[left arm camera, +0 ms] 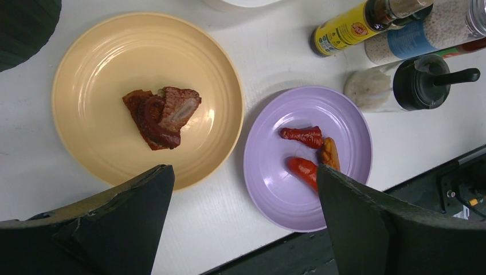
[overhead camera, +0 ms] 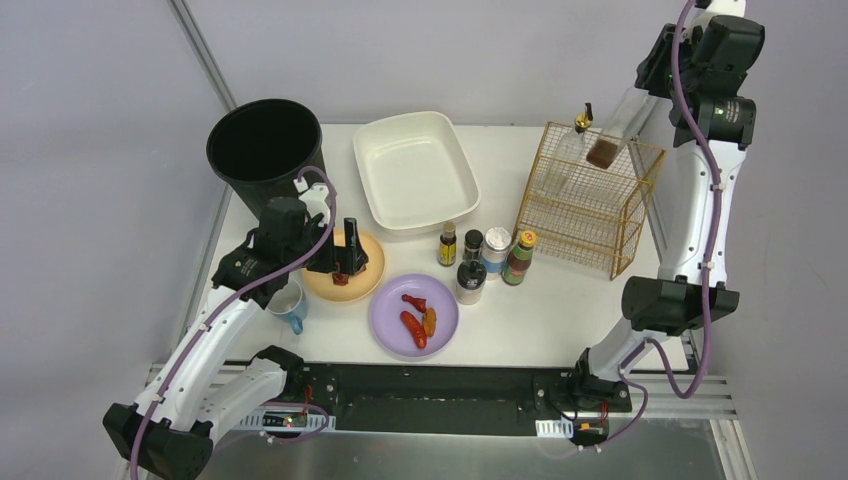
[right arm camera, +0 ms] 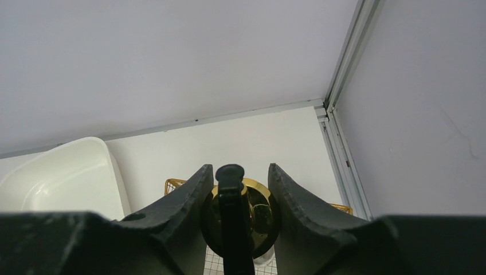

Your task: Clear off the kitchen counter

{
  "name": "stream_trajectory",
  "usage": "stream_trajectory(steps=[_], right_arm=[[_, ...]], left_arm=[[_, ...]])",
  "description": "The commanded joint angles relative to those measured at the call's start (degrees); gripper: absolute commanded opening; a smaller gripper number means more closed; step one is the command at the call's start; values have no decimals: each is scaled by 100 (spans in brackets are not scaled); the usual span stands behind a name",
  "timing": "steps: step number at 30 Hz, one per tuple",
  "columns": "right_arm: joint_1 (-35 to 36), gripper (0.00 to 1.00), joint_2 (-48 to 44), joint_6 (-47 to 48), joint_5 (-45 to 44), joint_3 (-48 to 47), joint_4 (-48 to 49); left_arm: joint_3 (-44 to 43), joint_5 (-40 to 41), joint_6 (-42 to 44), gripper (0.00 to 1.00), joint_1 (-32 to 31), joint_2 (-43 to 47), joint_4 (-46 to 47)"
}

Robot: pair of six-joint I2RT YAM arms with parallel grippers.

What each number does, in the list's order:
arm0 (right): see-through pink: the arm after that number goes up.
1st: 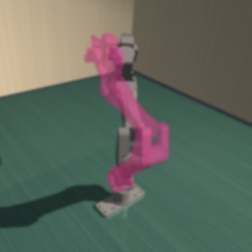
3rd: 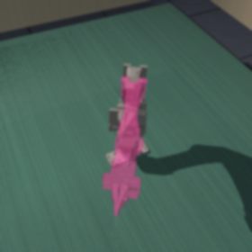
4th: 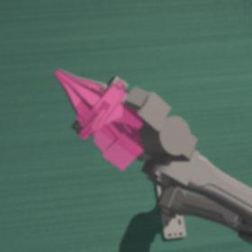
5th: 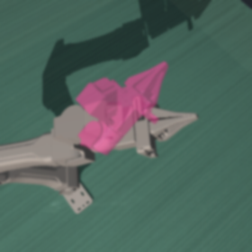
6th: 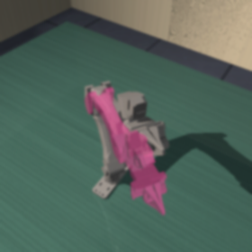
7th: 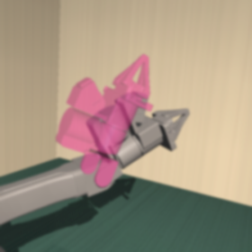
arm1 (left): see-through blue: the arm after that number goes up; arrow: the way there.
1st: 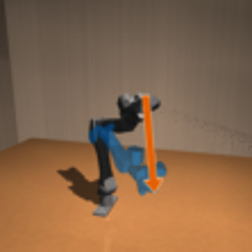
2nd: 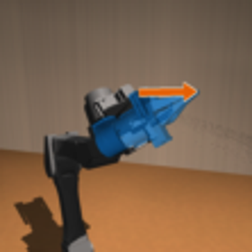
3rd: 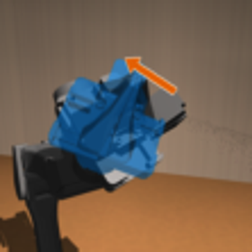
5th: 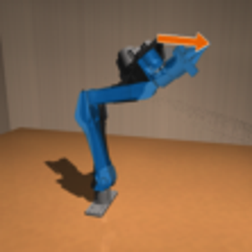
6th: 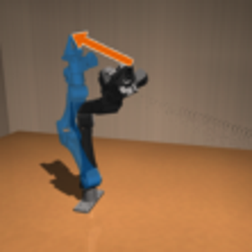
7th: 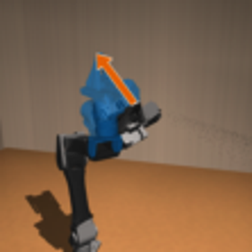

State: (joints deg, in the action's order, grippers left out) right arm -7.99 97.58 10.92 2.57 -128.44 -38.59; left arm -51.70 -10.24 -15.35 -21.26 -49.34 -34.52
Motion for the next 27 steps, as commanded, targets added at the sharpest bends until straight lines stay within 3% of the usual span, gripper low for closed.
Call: stream_trajectory(steps=[1,19,27], right_arm=[[-92,0,-177,170,170,10,945],[-168,0,-389,194,813,1491,1277],[-159,0,-713,191,701,2629,1686]], left_arm=[[-22,-29,152,100,77,-13,155],[-22,-60,162,100,87,97,156],[-4,-62,162,100,87,186,156]])
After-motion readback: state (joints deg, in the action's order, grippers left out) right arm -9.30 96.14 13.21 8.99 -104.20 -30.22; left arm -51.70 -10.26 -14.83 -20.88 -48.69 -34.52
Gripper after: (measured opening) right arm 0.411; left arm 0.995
